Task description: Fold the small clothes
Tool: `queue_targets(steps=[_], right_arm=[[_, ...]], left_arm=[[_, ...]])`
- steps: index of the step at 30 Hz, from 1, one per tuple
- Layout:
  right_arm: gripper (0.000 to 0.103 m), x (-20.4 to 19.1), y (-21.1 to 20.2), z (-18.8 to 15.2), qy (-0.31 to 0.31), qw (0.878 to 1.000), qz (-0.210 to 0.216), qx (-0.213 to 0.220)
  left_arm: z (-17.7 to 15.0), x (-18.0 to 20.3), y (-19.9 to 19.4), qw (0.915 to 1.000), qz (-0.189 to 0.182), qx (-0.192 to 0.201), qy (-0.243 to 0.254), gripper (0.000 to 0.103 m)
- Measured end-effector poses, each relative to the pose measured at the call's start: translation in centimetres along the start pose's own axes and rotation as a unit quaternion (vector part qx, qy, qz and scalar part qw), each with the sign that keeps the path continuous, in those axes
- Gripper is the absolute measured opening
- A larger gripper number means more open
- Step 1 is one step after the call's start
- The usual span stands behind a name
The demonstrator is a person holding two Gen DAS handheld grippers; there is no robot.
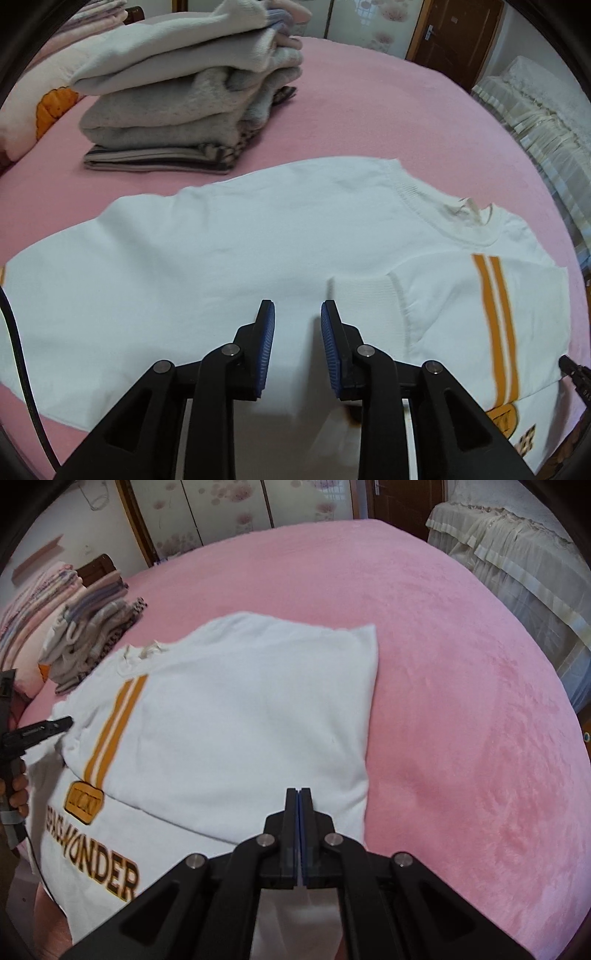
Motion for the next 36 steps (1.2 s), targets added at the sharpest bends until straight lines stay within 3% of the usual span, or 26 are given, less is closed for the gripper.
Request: queue_targets(steps=[2,4,6,8,12,18,24,30,36], right_arm=[[0.0,-0.2,-0.3,-0.2,0.007,1.0,-0.001,-0.002],[0.0,-1.0,-1.5,-0.2,0.007,1.0,0.007,0.007],[0.0,-2.2,-3.2,0.1,-0.01,1.0,0.002,0.023],[0.0,-3.6,-4.7,0.4,-0.026,0.999,0.004,0.034],[0.0,-6.9,-7.9,1.5,-0.046,0.997,0.02,0.057],[0.0,-12.6,-11.7,2.7,-0.073,0.992,0.057,0.087],[0.0,-18.6,-14.4,2.8,-0.108,0.984,0.088,0.108],[0.001,-24.0,-15.6,2.5,-0.14,0.978,0.11,0.111],[0.001,-29.2,-15.1,3.3,-0.156,0.972,0.134,0.111]], left_arm=[[-0.6,-1.0,-0.7,1.0,0.006,-0.008,-0.002,0.025],[-0.9,-1.8,-2.2,0.9999,0.005,-0.006,-0.012,0.035],[-1.0,-2.4,-4.0,0.9998,0.006,0.005,-0.02,0.07],[-1.0,-3.1,-7.1,0.999,0.013,0.034,-0.027,0.083],[-1.1,-3.5,-12.5,0.9971,0.016,0.071,-0.022,0.085],[-2.1,-5.2,-18.8,0.9935,0.074,0.087,-0.006,0.085],[-3.6,-7.8,-23.3,0.9925,0.069,0.099,-0.024,0.085],[-4.3,-10.4,-25.9,0.9896,0.078,0.117,-0.03,0.085],[-4.8,-16.4,-25.6,0.9859,0.076,0.113,-0.098,0.086]])
Point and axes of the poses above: each gripper's, at about its wrist camera, not at the fingertips, and y roughly the way its jaws point, x to its right, z to its top, the point moved 8 cm from there along y, roughly the way its jaws point, and after that the axes turned 2 degrees about y, right-handed, at the moved point
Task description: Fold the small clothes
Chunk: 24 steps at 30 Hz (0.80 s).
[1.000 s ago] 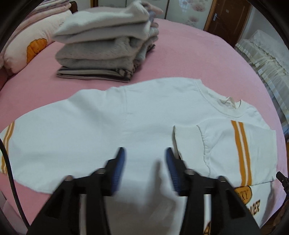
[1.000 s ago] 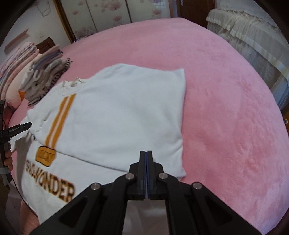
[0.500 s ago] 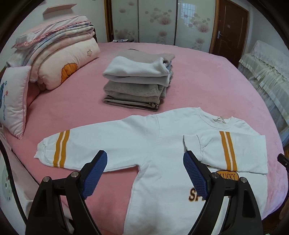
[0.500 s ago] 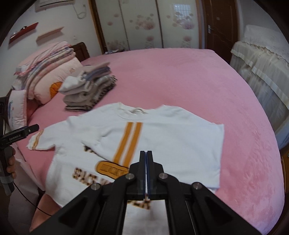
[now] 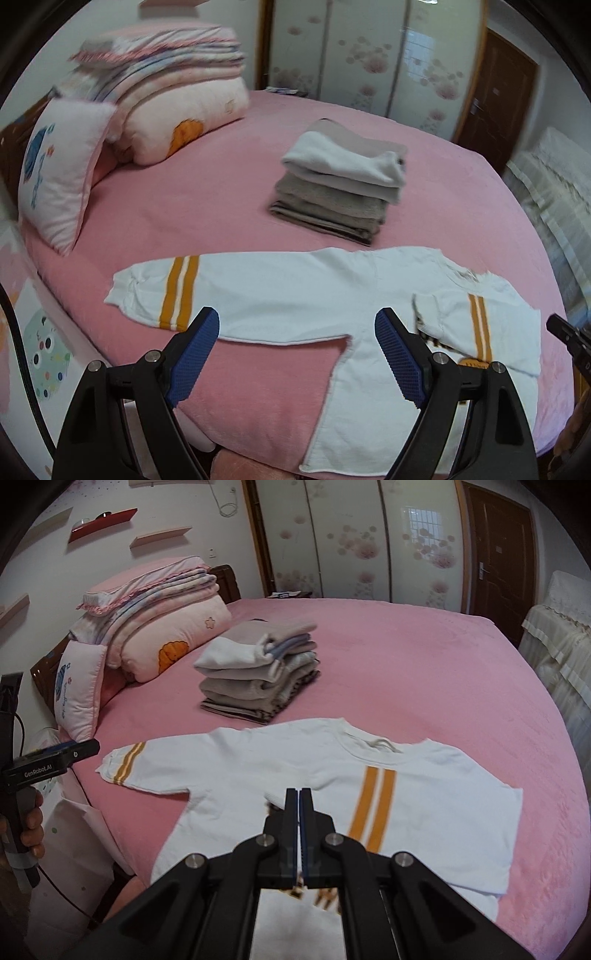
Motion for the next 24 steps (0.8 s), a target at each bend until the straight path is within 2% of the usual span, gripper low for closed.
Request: queue_targets(steps=[4,7,10,11,13,15,24], right_arm=[[0.001,-3.0,3.0,1.1,-0.014,1.0,0.015,-0.01],[0.001,-5.2,5.4,1.3,-0.029,0.999,0.027,-0.024],[0.001,-7.2,7.7,1.3,-0.043,0.998,0.039,-0.039],[0.001,-7.8,8.5,1.4,-0.046,0.997,0.044,-0.044],[0.001,-8.7,9.9,1.4,-0.049,0.996,0.053,-0.053],[0.001,-9.4,11.0,1.3,-0.051,0.995,0.061,-0.06],[0.001,-9.7,14.5,0.4,-0.052,0.992,0.072,-0.089]], left_arm=[[-0.5,-5.6,3.5,0.9963,0.05,-0.027,-0.064,0.085],[-0.8,-10.2,6.0,0.9867,0.085,-0.041,-0.132,0.085],[-1.7,-14.3,8.4,0.9684,0.114,-0.059,-0.214,0.085],[-2.0,-15.6,9.4,0.9591,0.132,-0.067,-0.241,0.085],[-2.6,-17.0,10.8,0.9472,0.161,-0.08,-0.266,0.085],[-3.4,-18.7,12.5,0.9301,0.199,-0.099,-0.292,0.085],[-5.5,-22.5,16.6,0.8828,0.264,-0.111,-0.373,0.085]])
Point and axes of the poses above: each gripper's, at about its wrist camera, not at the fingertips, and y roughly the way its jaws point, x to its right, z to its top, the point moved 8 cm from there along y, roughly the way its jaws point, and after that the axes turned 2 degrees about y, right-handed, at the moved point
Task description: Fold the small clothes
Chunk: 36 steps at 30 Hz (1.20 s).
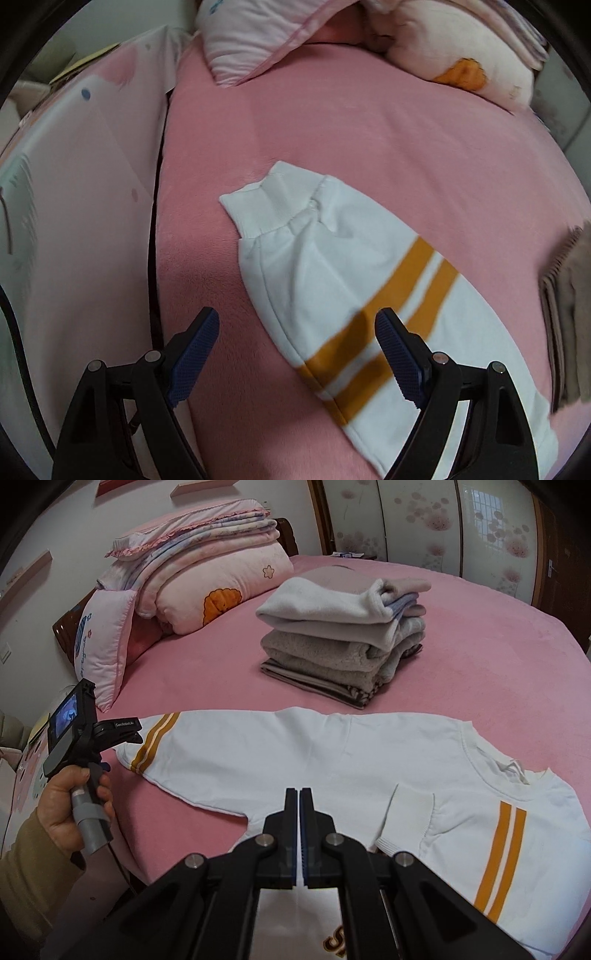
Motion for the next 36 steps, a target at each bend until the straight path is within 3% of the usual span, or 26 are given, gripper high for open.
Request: queue_targets(steps=[4,8,10,11,12,16,21,25,28,31,36], right_arm=[[0.001,0.7,1.1,-0.7,0.005,1.0,-0.003,-0.012],[0.001,1.1,2.0,-1.2,0.01,1.0,-0.006,-0.023],[0.001,1.1,2.3,-1.4,0.012,1.0,-0.005,-0.025],[0.001,1.1,2.4,-1.5,0.014,1.0,-0.005,-0.025],[0.001,1.1,2.5,-1.5,0.014,1.0,-0.005,-0.026],[0.001,1.0,2.8,-1.8,0.02,0.999,-0.002,-0.027],[0.001,1.3,2.6,-2.1,0.02,0.999,-0.003,-0.025],[0.001,2.3,1.4,-2.4,0.021,1.0,-0.016,-0.015],[0.001,3.6,0.1,-2.7,0.031,0.999,-0.027,-0.005],[0.001,5.5,-1.4,-3.3,0.052,0.998,-0.036,0.004],[0.001,9.4,-4.1,-4.8,0.094,0.994,-0.058,0.02]], left_arm=[[-0.1,-0.5,2.5,0.9993,-0.007,-0.021,-0.031,0.085],[0.0,0.2,3.3,0.9996,-0.012,-0.004,-0.024,0.082],[0.1,0.9,3.4,0.9997,-0.021,0.003,-0.012,0.064],[0.2,1.2,3.2,0.9997,-0.021,0.012,-0.002,0.045],[0.3,1.4,3.1,0.9995,-0.026,0.017,0.002,0.012],[0.3,2.0,1.9,0.9982,-0.05,0.031,-0.005,0.005],[0.1,4.3,-2.8,0.9909,-0.097,0.09,0.026,0.004],[-1.4,7.3,-8.6,0.9747,-0.162,0.132,0.079,0.004],[-3.1,10.2,-13.4,0.9537,-0.218,0.157,0.134,0.004],[-6.9,13.6,-17.3,0.9279,-0.276,0.158,0.194,0.004],[-16.0,19.1,-21.7,0.8752,-0.366,0.118,0.294,0.004]])
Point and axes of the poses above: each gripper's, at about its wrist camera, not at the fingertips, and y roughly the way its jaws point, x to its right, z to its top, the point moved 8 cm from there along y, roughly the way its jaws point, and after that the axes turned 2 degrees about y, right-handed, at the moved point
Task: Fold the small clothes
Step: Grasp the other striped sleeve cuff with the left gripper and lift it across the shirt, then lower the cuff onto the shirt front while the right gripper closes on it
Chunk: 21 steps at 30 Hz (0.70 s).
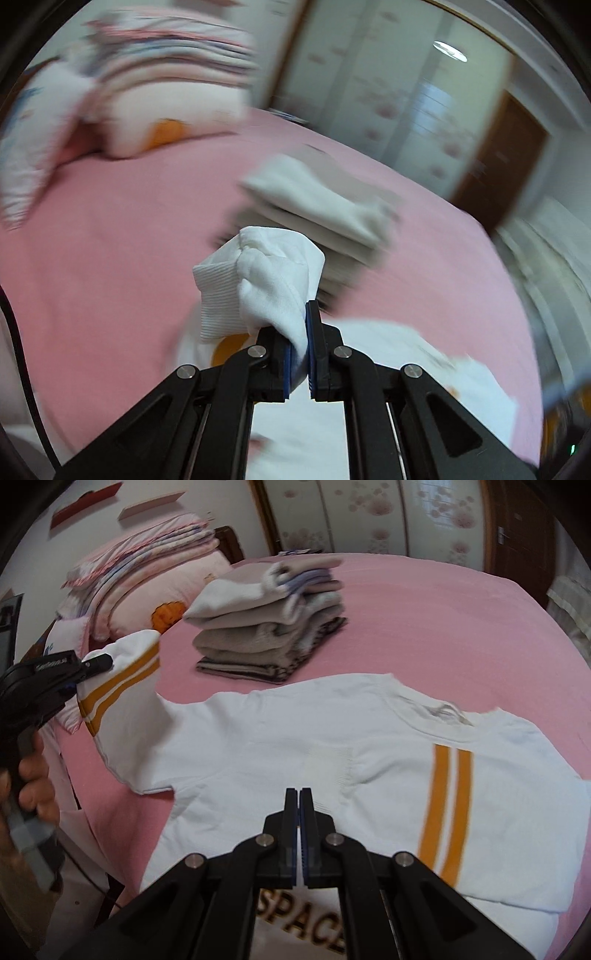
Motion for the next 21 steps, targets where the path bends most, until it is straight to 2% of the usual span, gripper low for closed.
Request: queue_targets(steps=[2,5,8,12,13,15,16,18,21], right_arm=[[0.001,1.9,-0.7,-0.4,0.017,1.0,-0.009,0.005],[0.001,4.8,-1.5,-1.5,0.041,0.999,-0.023,0.005],[0.001,7.4,-1.8,-2.9,0.063,0.998,-0.033,-0.004],[0.001,9.4,-1.7,-4.2,0.076,0.997,-0.032,-0.013],[0.001,9.5,-1.7,-4.5,0.078,0.996,-0.029,-0.014],[0.001,9.9,-1.4,-4.8,0.084,0.996,-0.023,-0.019],[0.001,9.9,-1.3,-4.9,0.086,0.996,-0.017,-0.02],[0.001,9.6,-1.0,-4.8,0.087,0.996,-0.007,-0.021],[0.001,8.7,-0.8,-4.3,0.077,0.997,0.006,-0.019]], left_arm=[[-2.4,4.2,0.7,0.9987,-0.039,-0.017,0.028,0.004],[-6.8,8.6,2.7,0.9932,-0.07,-0.057,0.074,0.004],[-10.6,10.9,4.7,0.9857,-0.071,-0.094,0.12,0.005],[-14.5,11.4,6.4,0.974,-0.04,-0.112,0.192,0.007],[-15.1,11.6,6.4,0.9722,-0.038,-0.113,0.202,0.011],[-16.4,12.0,6.2,0.9671,-0.05,-0.117,0.22,0.032],[-16.7,12.0,5.9,0.9653,-0.056,-0.118,0.226,0.038],[-17.1,12.3,5.1,0.9617,-0.077,-0.112,0.238,0.06],[-17.3,12.2,3.0,0.9601,-0.115,-0.098,0.235,0.066]])
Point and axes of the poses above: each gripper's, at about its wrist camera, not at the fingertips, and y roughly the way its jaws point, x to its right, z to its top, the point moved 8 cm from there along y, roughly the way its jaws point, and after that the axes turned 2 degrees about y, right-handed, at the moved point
